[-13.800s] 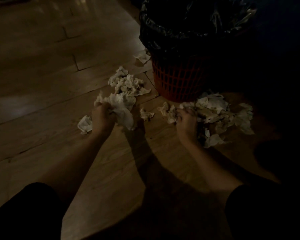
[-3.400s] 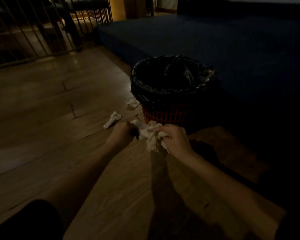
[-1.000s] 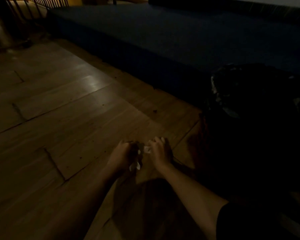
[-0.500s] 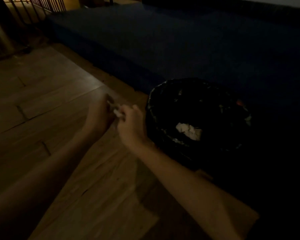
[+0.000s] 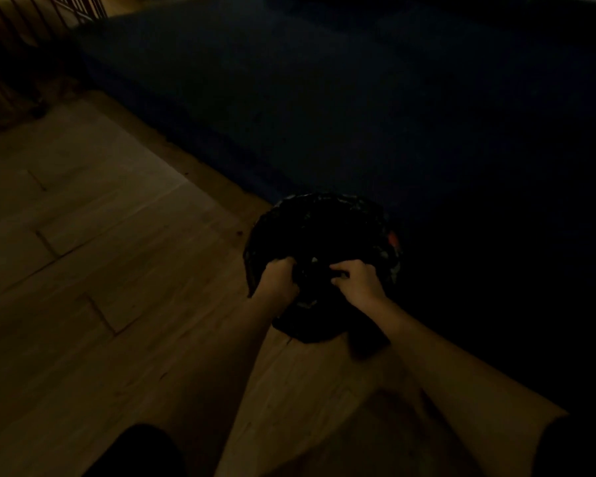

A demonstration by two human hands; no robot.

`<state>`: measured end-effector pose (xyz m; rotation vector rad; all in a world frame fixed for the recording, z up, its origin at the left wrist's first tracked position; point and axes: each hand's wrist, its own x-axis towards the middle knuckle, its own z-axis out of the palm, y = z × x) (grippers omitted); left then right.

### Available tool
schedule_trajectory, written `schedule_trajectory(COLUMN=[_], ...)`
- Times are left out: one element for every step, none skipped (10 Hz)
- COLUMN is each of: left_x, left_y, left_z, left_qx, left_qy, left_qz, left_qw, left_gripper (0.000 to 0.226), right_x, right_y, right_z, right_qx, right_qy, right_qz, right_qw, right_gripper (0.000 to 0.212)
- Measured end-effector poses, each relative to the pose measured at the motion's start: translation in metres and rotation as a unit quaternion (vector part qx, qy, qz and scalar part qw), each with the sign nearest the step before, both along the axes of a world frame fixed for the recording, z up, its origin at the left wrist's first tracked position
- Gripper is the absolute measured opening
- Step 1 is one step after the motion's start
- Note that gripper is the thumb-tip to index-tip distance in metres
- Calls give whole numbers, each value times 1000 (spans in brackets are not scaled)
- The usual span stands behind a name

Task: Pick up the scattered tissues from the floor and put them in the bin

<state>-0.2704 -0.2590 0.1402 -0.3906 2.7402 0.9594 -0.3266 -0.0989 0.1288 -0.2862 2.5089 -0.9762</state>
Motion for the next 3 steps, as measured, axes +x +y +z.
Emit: schedule_trajectory(left_x=[19,30,26], left_y=[16,31,56], left_z=[16,55,114], left_qx=[4,-14,-13], left_qy=[-4,-26,-47], left_qz=[9,3,-30], left_qw=[1000,1000,998], left_gripper=[20,27,38], right_x=[10,25,29], right_y=[29,57,84], right_z=[25,67,123], right_qx=[51,83,81], right_qy=[31,12,-47], right_qz=[39,66,68], right_qw=[997,994,993], right_gripper=[32,42,59])
